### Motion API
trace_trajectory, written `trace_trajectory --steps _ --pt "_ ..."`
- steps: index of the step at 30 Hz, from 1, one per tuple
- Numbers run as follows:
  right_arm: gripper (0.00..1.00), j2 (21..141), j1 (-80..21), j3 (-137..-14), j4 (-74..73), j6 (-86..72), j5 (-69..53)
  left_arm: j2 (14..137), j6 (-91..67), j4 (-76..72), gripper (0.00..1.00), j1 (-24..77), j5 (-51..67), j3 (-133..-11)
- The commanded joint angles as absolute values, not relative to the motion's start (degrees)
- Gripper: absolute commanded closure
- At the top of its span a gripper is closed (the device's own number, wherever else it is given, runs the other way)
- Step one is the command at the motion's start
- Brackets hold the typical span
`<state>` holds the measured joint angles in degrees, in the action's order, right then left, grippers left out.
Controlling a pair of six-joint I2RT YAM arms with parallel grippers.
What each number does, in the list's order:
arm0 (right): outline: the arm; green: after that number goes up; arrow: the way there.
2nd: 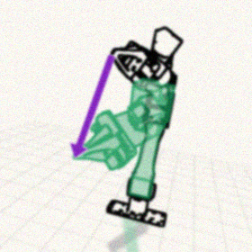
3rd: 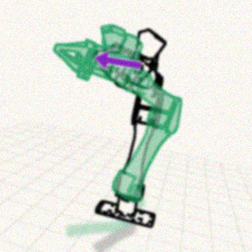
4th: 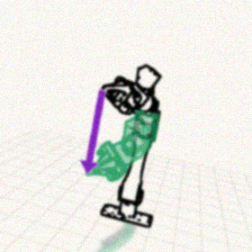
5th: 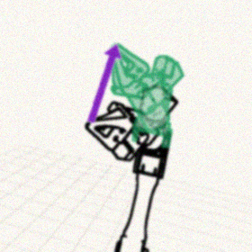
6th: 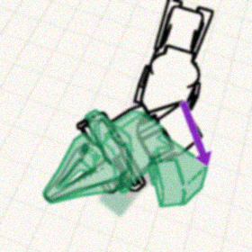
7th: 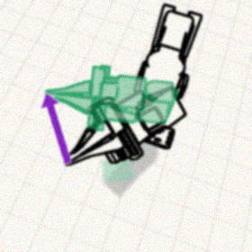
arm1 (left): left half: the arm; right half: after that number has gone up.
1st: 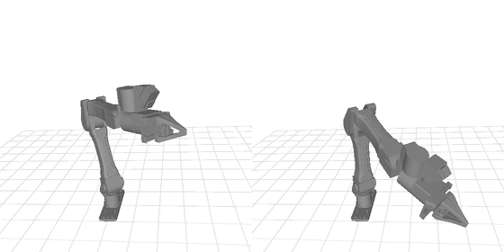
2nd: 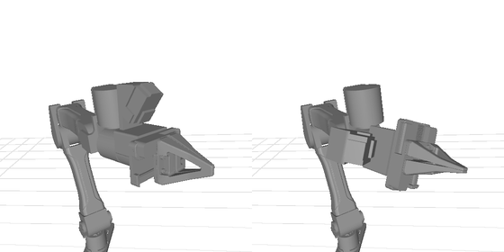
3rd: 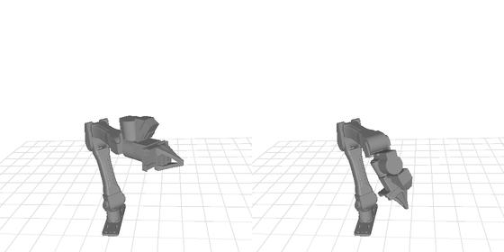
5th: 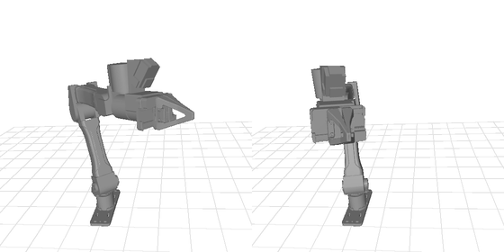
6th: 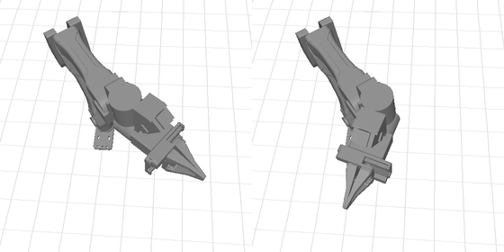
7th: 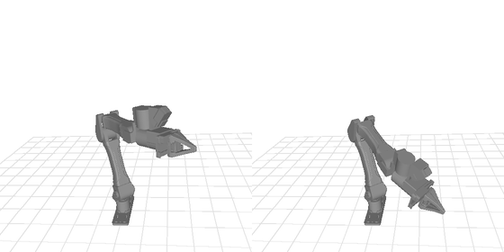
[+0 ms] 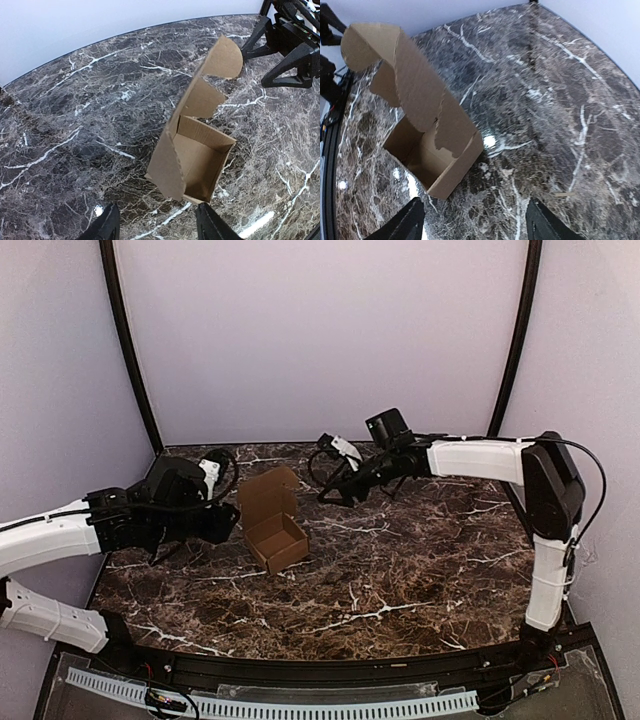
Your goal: Fold the paper box
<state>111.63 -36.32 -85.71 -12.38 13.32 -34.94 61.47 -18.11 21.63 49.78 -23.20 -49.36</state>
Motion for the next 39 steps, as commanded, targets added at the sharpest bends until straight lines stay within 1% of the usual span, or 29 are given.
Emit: trace_trajectory --steps 1,3,7,8,9,10,12,14,17,18,20,23,27,29,34,39 --pt "0.36 116.79 -37.6 -90.32 -14.85 13.83 -30.77 65.43 -20.39 22.73 0.52 51.29 -20.58 -49.79" --pt "0.39 119.24 -37.58 -92.41 -14.73 13.86 -29.77 65.05 -21.06 22.99 0.55 51.74 -21.6 -48.93" --pt "0.4 124.35 -37.79 -96.56 -14.89 13.62 -31.48 58.98 -19.01 22.5 0.55 51.93 -19.77 -44.29" --pt "0.4 125.47 -37.94 -97.49 -15.08 13.53 -31.97 55.75 -18.09 22.37 0.54 51.93 -19.93 -43.41" --pt "0.41 126.66 -38.03 -98.2 -15.23 13.36 -32.06 54.02 -17.7 22.21 0.51 51.94 -20.55 -41.66" --pt "0.41 127.53 -38.05 -98.66 -15.47 13.03 -32.18 51.06 -17.21 22.21 0.49 51.9 -23.0 -40.74" --pt "0.44 128.89 -38.04 -98.77 -15.67 12.04 -32.0 48.09 -17.88 22.76 0.42 51.77 -28.3 -38.5" --pt "0.46 129.18 -38.05 -96.55 -15.18 10.66 -32.22 47.78 -19.57 23.17 0.39 50.03 -31.42 -36.99" --pt "0.49 128.06 -38.88 -92.1 -14.36 9.58 -32.13 50.82 -21.56 22.34 0.38 45.44 -29.02 -35.55" --pt "0.49 127.45 -39.4 -90.37 -14.08 9.77 -31.93 53.16 -22.73 21.14 0.39 42.85 -26.66 -35.4" --pt "0.5 126.06 -40.88 -87.18 -13.51 10.16 -32.22 56.27 -23.04 17.84 0.4 41.04 -24.21 -35.15" --pt "0.5 123.33 -43.8 -82.66 -11.31 9.76 -33.48 61.18 -21.93 12.28 0.4 40.49 -22.97 -34.8" --pt "0.5 120.69 -48.11 -78.27 -8.5 8.5 -35.02 67.45 -18.81 4.47 0.44 40.34 -17.17 -35.38" --pt "0.5 118.85 -49.35 -76.48 -7.66 8.64 -35.8 69.01 -17.62 2.16 0.46 40.36 -14.65 -35.38" --pt "0.49 112.84 -49.57 -70.97 -3.42 10.57 -40.73 69.06 -14.77 -6.67 0.46 40.37 -13.53 -32.41" --pt "0.48 109.42 -49.64 -67.28 -1.57 14.11 -42.9 72.01 -13.21 -10.65 0.47 40.34 -11.14 -32.64"
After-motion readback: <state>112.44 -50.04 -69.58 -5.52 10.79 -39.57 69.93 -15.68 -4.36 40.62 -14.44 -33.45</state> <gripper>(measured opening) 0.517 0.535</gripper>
